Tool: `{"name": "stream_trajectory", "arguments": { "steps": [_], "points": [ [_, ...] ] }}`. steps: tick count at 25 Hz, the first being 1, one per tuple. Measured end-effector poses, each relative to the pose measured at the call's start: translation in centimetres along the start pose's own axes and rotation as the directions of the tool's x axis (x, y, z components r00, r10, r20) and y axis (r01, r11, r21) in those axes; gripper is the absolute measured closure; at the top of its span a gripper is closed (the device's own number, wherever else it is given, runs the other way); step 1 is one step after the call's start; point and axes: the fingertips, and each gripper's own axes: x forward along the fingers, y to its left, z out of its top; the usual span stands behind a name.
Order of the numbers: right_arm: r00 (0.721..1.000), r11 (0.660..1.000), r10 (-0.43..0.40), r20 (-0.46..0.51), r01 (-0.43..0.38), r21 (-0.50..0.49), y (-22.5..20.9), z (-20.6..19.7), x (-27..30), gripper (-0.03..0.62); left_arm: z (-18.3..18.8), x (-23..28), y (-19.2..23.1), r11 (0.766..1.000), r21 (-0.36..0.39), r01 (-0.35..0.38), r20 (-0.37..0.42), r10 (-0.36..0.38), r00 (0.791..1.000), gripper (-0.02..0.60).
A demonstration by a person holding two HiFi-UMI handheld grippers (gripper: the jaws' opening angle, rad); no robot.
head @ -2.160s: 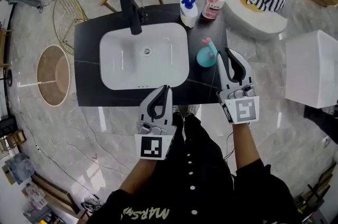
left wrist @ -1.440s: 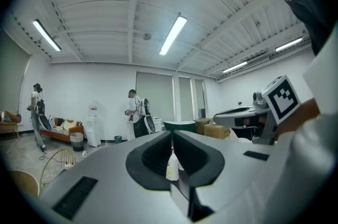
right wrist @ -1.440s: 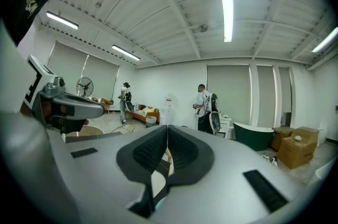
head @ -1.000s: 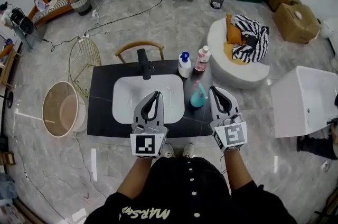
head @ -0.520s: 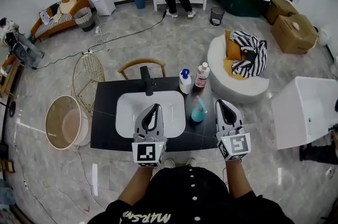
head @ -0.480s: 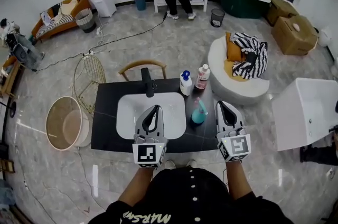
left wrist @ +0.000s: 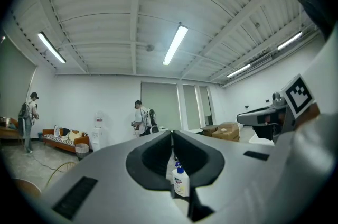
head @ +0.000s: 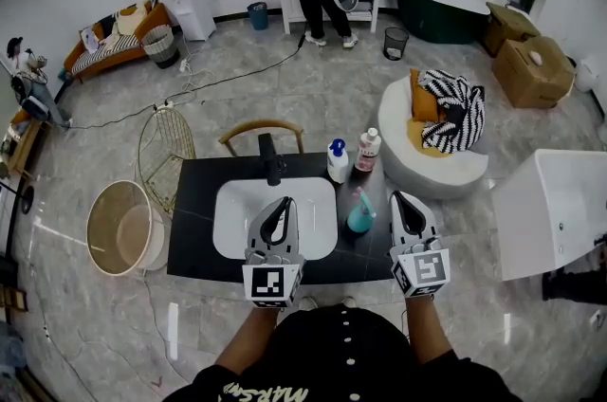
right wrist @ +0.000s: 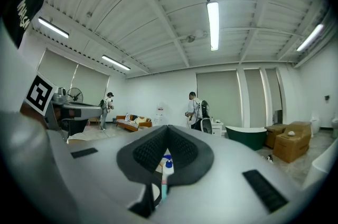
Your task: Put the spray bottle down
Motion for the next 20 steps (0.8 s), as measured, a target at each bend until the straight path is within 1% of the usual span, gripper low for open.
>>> {"name": "stream_trajectory", "arguments": {
  "steps": [13, 20],
  "points": [
    [1.0, 1.0, 0.023, -0.002, -0.023, 0.007, 0.55, -0.21, 0.81, 0.597, -0.07, 0.09, 0.21, 1.0, -0.002, -0.005, 0.012, 0.005, 1.0, 0.56],
    [1.0, 1.0, 0.024, 0.001, -0.024, 0.011, 0.66, -0.03, 0.91, 0.597, -0.35, -0.14, -0.16, 1.0, -0.006, 0.0, -0.001, 0.0, 1.0, 0.56]
  ]
}}
